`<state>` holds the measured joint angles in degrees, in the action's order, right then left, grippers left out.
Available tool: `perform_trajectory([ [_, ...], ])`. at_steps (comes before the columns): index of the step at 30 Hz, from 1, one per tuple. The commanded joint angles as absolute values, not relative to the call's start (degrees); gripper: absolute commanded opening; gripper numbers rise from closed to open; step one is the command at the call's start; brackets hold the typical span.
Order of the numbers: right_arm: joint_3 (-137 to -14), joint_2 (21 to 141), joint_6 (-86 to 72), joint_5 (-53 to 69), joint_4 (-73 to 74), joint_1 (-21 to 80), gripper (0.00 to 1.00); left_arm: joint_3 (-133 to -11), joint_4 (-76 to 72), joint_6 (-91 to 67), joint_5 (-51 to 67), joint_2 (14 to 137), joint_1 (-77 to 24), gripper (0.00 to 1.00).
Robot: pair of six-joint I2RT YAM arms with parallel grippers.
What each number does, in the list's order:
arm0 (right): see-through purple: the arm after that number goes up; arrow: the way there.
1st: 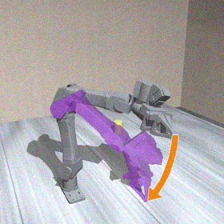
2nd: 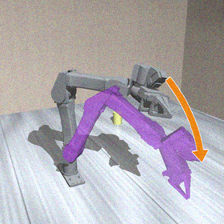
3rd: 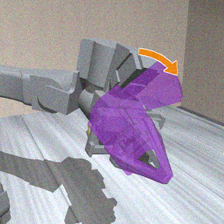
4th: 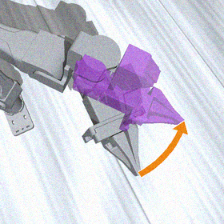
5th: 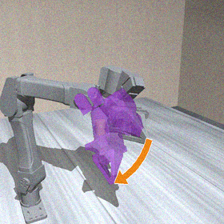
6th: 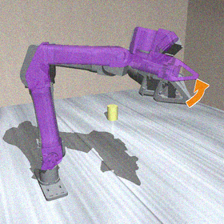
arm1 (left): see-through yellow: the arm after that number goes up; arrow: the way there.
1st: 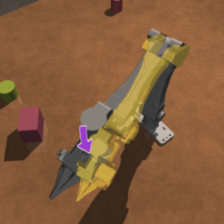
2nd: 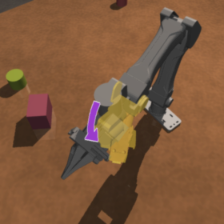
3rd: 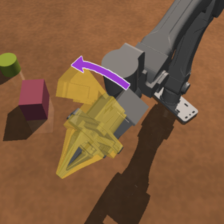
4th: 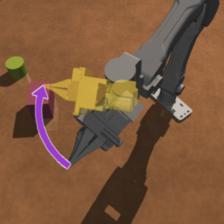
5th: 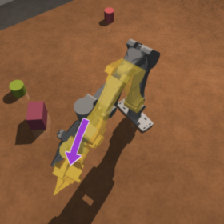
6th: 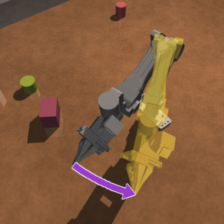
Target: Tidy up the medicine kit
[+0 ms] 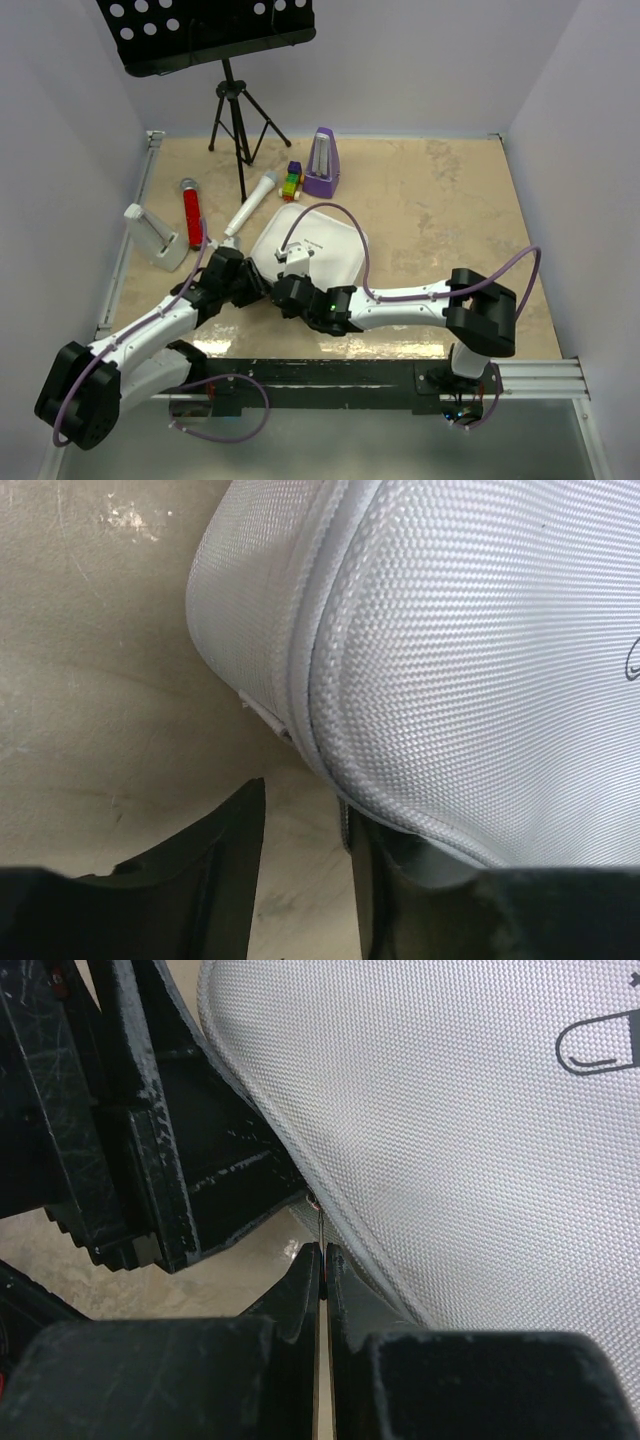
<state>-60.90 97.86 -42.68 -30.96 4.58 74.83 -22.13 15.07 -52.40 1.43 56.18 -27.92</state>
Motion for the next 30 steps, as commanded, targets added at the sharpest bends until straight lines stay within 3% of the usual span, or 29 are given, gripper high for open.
perform_trajectory([
  [1, -56.53, 94.67, -43.94, -30.85, 7.38, 74.97, 0.00, -25.75, 12.74, -50.10, -4.57, 58.71, -27.77, 0.38],
  [9, -47.56, 84.65, -48.16, -30.06, 10.89, 75.59, 0.00, -28.39, 13.01, -49.13, -8.35, 62.22, -27.16, 0.00],
  [24, -40.61, 71.20, -69.41, -38.40, 23.46, 75.41, 0.00, -36.03, 14.85, -36.57, -12.39, 72.60, -23.73, 0.00],
  [30, -35.34, 62.67, -74.88, -38.85, 21.45, 74.01, 0.00, -36.91, 13.28, -34.81, -11.08, 74.09, -21.36, 0.00],
])
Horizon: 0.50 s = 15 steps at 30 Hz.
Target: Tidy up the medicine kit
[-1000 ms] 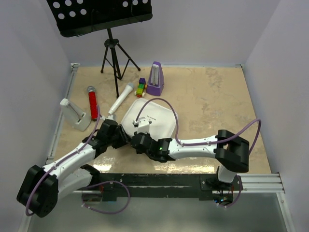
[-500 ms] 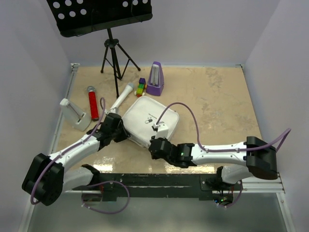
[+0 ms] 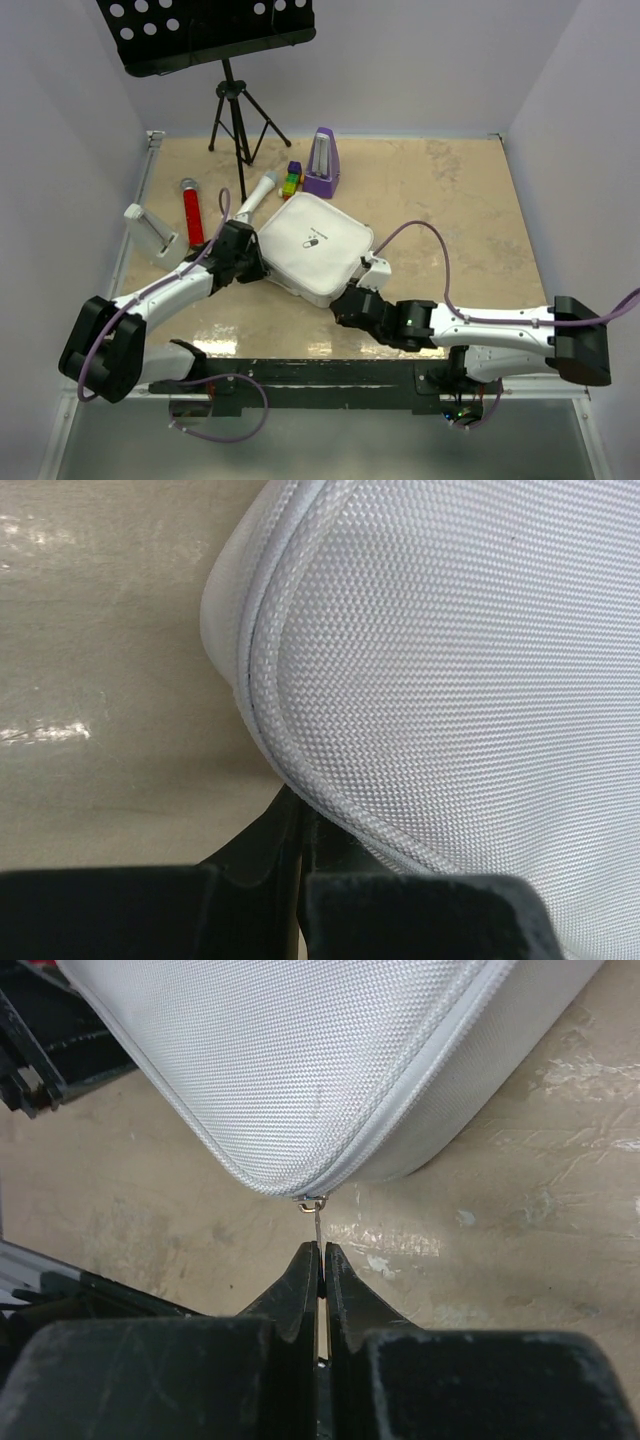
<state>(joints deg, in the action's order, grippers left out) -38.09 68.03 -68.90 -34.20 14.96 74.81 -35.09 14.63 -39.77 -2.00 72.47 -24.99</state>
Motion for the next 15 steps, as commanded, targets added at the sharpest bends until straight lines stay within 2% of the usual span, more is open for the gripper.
perform_trajectory([
  [1, -34.81, 62.32, -74.36, -38.50, 20.84, 72.96, 0.00, -37.61, 13.27, -34.46, -11.07, 74.87, -21.27, 0.00],
  [5, -33.66, 62.22, -68.13, -35.77, 14.52, 71.19, 0.00, -40.60, 14.32, -33.40, -9.76, 76.47, -21.18, 0.00],
  [6, -34.27, 63.01, -66.98, -35.51, 13.72, 71.28, 0.00, -40.78, 14.59, -33.49, -8.97, 75.42, -21.18, 0.10],
  [7, -35.41, 64.50, -65.93, -35.68, 13.45, 71.28, 0.00, -40.52, 14.76, -33.66, -8.27, 74.37, -21.18, 0.28],
  [9, -37.78, 68.01, -63.29, -35.86, 13.18, 71.28, 0.00, -39.21, 14.94, -35.06, -6.51, 70.60, -21.18, 0.51],
  [10, -38.92, 70.03, -62.06, -35.77, 13.01, 71.54, 0.00, -38.33, 15.20, -35.76, -5.89, 68.58, -21.18, 0.66],
  [13, -41.91, 74.34, -58.72, -35.42, 11.08, 72.51, 0.00, -36.04, 16.17, -38.14, -2.74, 63.47, -21.27, 0.79],
  [15, -44.20, 77.24, -56.70, -35.16, 10.20, 72.60, 0.00, -34.29, 16.96, -39.89, -1.59, 60.83, -21.88, 0.82],
])
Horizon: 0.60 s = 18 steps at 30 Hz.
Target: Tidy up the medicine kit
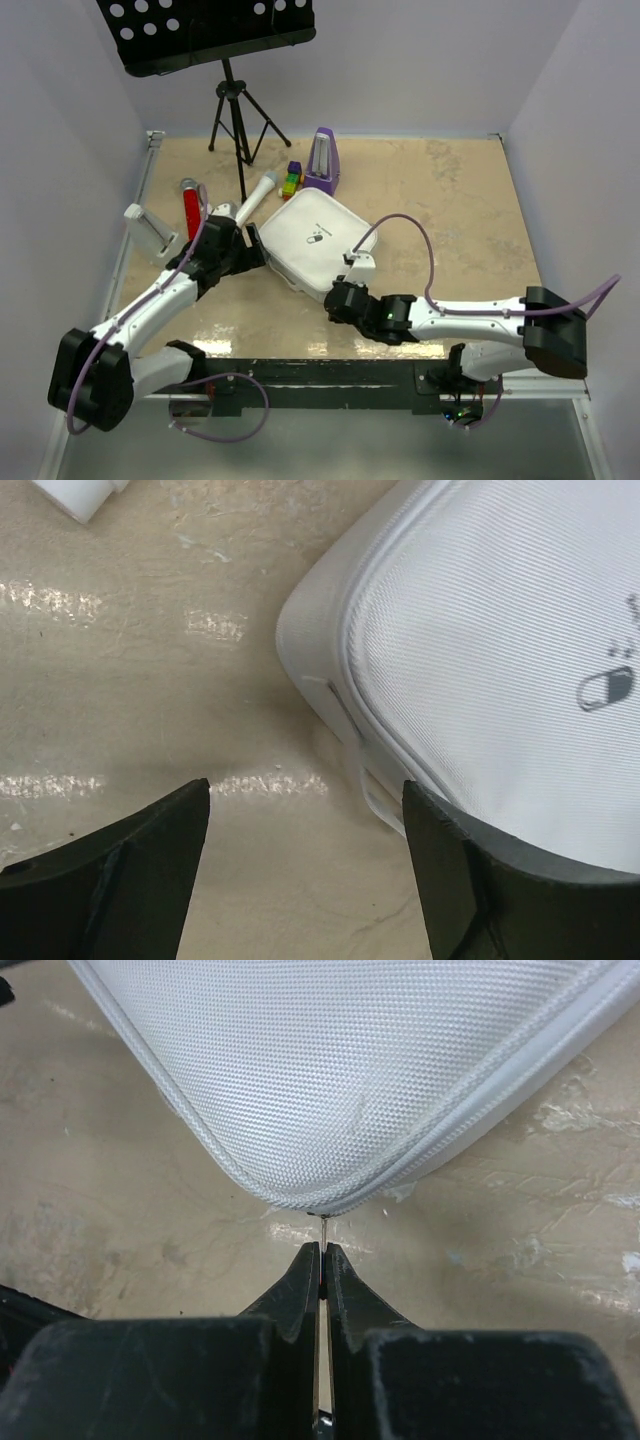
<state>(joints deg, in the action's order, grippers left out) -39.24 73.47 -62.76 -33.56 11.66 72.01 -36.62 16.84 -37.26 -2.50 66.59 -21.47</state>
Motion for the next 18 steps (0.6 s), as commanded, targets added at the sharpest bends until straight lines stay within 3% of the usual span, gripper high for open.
perform_trajectory([
  [1, -45.60, 78.56, -55.73, -34.98, 9.76, 72.68, 0.00, -33.67, 16.70, -40.69, -0.80, 59.69, -22.23, 0.83],
  [12, -58.26, 90.69, -47.99, -34.10, 7.74, 72.86, 0.00, -29.88, 16.26, -46.14, 0.26, 58.01, -26.10, 0.87],
  [18, -59.85, 92.37, -47.02, -33.49, 7.12, 72.95, 0.00, -30.67, 15.12, -46.84, -4.74, 60.20, -26.10, 0.87],
])
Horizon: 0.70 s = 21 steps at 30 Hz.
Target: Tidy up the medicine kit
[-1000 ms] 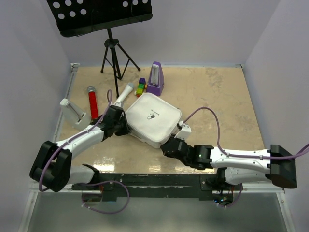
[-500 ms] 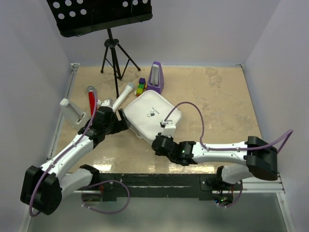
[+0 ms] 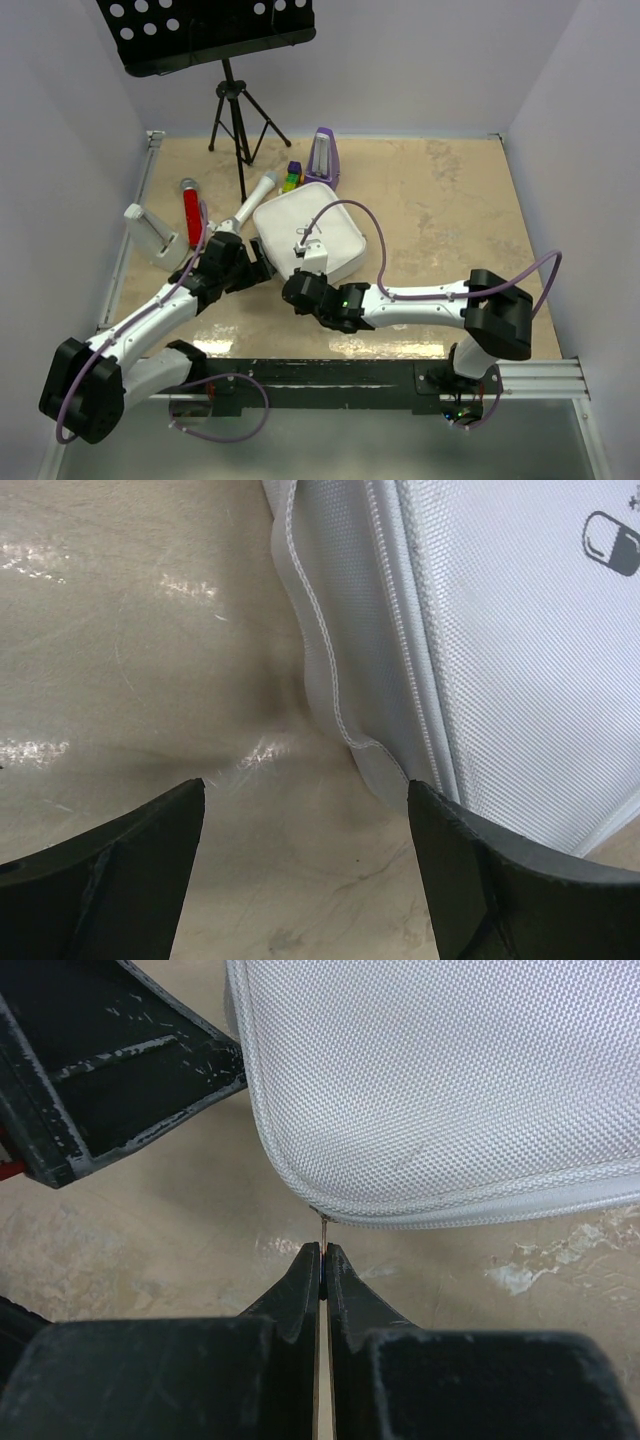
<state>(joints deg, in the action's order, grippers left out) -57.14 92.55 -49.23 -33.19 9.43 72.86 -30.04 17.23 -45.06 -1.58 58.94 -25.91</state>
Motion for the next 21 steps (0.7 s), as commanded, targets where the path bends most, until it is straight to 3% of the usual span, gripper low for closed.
perform_trajectory([
  [1, -59.85, 92.37, -47.02, -33.49, 7.12, 72.95, 0.00, -30.59, 14.51, -47.37, -5.53, 60.55, -26.10, 0.87],
  [13, -57.75, 91.06, -47.46, -32.78, 6.51, 73.04, 0.00, -33.57, 11.77, -48.78, -13.01, 67.58, -25.93, 0.82],
  [21, -56.95, 90.88, -47.64, -32.61, 5.98, 73.13, 0.00, -34.02, 13.71, -49.22, -13.18, 61.88, -25.93, 0.84],
])
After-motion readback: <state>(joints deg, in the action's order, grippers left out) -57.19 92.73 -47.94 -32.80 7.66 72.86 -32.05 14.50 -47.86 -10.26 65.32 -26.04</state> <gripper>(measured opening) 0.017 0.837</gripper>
